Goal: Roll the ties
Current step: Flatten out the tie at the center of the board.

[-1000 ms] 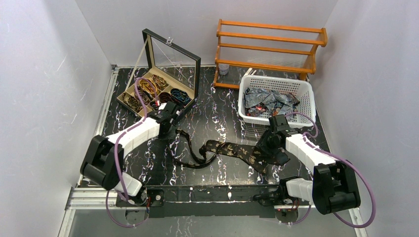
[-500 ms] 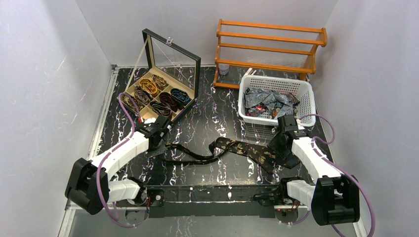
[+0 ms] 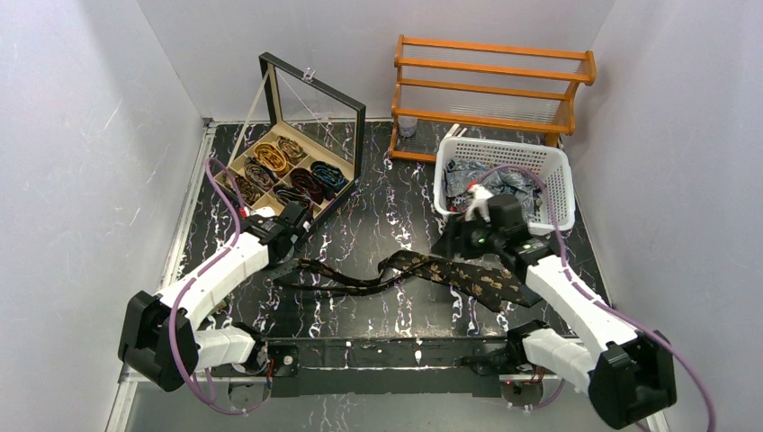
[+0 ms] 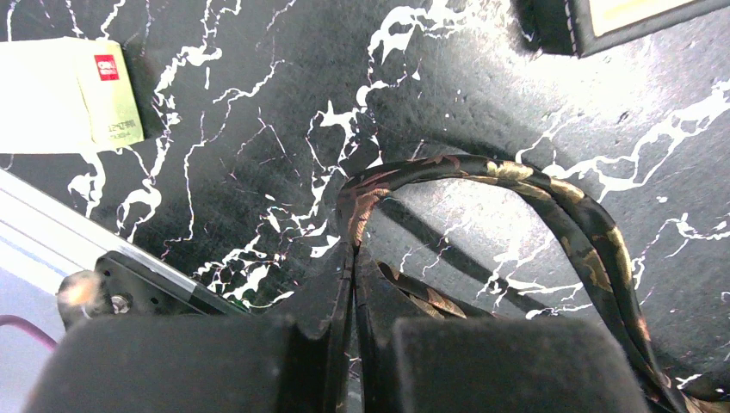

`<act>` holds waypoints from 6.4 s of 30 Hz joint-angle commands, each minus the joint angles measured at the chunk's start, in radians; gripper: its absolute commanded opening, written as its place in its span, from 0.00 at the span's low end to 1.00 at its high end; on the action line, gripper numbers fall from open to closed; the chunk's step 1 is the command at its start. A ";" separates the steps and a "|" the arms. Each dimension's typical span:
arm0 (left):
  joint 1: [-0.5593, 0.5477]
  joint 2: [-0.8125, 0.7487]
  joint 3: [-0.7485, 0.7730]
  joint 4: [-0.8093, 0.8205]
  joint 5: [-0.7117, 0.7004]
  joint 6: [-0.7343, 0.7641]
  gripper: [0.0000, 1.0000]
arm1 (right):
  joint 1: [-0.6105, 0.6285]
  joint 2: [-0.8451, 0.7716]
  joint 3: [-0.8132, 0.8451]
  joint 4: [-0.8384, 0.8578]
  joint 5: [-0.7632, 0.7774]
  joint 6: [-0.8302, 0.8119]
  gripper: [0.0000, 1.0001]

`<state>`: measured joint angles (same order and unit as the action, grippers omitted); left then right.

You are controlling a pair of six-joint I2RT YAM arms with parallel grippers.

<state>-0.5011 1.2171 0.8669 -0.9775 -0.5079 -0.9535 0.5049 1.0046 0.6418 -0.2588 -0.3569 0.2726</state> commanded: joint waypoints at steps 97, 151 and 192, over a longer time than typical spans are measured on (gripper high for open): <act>0.079 -0.163 -0.137 0.413 0.522 0.226 0.84 | 0.190 0.280 0.202 -0.116 0.317 0.265 0.80; 0.082 -0.139 -0.192 0.345 0.129 0.184 0.91 | -0.247 -0.158 -0.034 0.049 -0.046 0.224 0.75; 0.088 -0.288 -0.414 0.555 0.115 0.127 0.36 | 0.250 0.724 0.345 0.060 -0.243 -0.964 0.56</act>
<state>-0.4198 0.9062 0.4454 -0.4469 -0.3786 -0.8650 0.7422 1.7294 0.9855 -0.2577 -0.5816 -0.7193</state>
